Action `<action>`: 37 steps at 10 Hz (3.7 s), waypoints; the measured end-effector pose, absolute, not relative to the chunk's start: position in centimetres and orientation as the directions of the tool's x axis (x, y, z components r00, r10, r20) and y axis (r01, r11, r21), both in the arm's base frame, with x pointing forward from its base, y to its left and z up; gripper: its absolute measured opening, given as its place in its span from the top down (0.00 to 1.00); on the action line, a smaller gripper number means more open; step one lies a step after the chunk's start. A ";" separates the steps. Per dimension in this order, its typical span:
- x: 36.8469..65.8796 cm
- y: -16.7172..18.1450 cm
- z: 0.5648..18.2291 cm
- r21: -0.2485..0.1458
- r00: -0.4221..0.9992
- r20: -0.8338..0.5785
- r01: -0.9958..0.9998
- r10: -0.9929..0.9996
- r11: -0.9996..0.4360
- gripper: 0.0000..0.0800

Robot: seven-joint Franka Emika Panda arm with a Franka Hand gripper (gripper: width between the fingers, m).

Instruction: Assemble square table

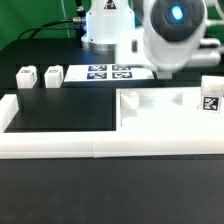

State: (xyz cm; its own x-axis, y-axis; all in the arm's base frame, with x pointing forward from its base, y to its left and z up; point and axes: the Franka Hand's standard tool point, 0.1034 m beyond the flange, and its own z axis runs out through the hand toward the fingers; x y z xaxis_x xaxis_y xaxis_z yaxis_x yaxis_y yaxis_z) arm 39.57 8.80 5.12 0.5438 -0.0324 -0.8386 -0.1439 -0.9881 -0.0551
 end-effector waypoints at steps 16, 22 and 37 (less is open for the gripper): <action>55.5 0.4 15.1 -0.054 0.995 0.096 0.005 0.000 -0.999 0.64; 62.8 -3.7 15.9 0.147 0.758 0.643 0.022 0.113 -0.989 0.64; 61.1 0.6 10.5 -0.077 0.901 0.431 0.089 0.047 -0.993 0.64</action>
Offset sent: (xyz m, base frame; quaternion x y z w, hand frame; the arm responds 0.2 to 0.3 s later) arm 0.0000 0.0000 0.0000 0.0000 0.1938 0.0000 0.9810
